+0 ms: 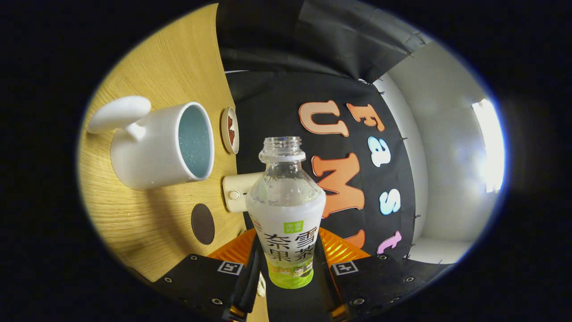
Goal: Take the bottle from table, then pour the juice into the cup, finally place the bottle on the coaster
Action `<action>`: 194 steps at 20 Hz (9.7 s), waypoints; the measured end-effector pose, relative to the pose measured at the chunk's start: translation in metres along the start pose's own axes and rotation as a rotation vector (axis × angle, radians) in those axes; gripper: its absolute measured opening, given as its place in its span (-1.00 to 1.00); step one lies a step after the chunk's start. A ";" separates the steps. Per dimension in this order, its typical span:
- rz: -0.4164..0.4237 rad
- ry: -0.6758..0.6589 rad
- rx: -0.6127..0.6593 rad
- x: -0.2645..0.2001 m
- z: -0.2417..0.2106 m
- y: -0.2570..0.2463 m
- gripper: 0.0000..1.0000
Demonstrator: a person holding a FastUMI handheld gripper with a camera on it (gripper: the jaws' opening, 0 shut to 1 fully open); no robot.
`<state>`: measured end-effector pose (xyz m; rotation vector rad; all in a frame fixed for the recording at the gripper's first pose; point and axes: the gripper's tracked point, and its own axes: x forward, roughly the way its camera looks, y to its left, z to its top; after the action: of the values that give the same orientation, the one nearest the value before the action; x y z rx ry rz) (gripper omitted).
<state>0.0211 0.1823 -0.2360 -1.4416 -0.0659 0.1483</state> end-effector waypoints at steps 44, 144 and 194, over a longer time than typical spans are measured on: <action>-0.040 -0.047 -0.283 0.017 -0.009 -0.017 0.15; 0.191 -0.206 -0.282 0.030 0.025 0.026 0.16; 0.389 0.416 1.469 0.109 -0.051 0.074 0.36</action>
<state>0.1311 0.1565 -0.3213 0.0233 0.5660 0.1524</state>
